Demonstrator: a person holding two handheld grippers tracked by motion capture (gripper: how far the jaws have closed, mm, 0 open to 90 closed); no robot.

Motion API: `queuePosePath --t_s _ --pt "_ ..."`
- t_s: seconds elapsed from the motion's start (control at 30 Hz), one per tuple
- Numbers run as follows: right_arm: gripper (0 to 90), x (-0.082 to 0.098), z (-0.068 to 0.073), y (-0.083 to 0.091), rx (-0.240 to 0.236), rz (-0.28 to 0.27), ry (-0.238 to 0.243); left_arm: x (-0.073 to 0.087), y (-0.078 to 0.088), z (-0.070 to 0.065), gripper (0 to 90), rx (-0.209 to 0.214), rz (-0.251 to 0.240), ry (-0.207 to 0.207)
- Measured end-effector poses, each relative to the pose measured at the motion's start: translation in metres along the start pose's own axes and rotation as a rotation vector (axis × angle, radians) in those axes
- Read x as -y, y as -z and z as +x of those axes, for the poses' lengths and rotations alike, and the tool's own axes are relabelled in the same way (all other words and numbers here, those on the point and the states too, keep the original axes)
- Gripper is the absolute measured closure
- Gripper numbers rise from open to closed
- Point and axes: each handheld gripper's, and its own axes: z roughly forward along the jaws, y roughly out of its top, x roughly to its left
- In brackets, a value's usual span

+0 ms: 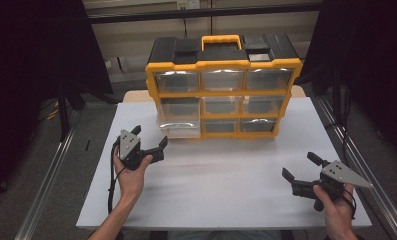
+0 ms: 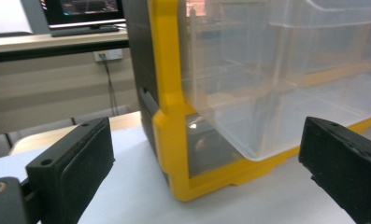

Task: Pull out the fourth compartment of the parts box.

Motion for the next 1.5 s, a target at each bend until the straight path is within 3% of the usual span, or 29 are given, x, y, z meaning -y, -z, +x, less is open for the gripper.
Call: queuePosePath --t_s 0.17,0.23,0.27,0.47,0.7,0.73,0.9,1.13,1.17,1.43,1.5 --pt "0.2 0.0 0.0 0.0 -0.003 0.004 0.005 0.01 0.001 0.002 3.4 0.006 0.009 0.044" --pt "0.2 0.0 0.0 0.0 -0.004 0.003 0.005 0.011 0.002 0.002 3.4 0.001 0.009 0.037" --pt "0.2 0.0 0.0 0.0 -0.004 0.007 0.005 0.013 0.006 0.002 3.2 -0.027 -0.002 0.019" --pt "0.2 0.0 0.0 -0.001 -0.004 0.005 0.002 0.018 0.018 0.0 4.2 -0.049 -0.01 0.003" --pt "0.2 0.0 0.0 -0.001 -0.003 0.007 -0.001 0.023 0.03 0.0 4.5 -0.008 -0.01 0.007" --pt "0.2 0.0 -0.001 -0.001 -0.002 0.007 -0.002 0.024 0.032 0.002 4.3 0.02 -0.014 0.013" --pt "0.2 -0.001 -0.001 0.001 -0.005 0.002 0.001 0.027 0.041 0.007 3.2 0.0 -0.016 -0.012" --pt "0.2 -0.001 -0.001 0.002 0.003 -0.003 -0.005 0.031 0.053 0.016 3.4 -0.029 -0.009 0.045" --pt "0.2 -0.001 -0.001 0.002 0.005 -0.002 -0.003 0.032 0.055 0.017 3.4 -0.019 -0.01 0.054" --pt "0.5 0.0 -0.003 0.002 0.015 -0.002 -0.01 0.037 0.079 0.02 3.6 -0.041 0.002 0.076" --pt "0.5 0.0 -0.002 0.002 0.017 -0.006 -0.01 0.037 0.084 0.018 3.6 -0.048 0.0 0.055"
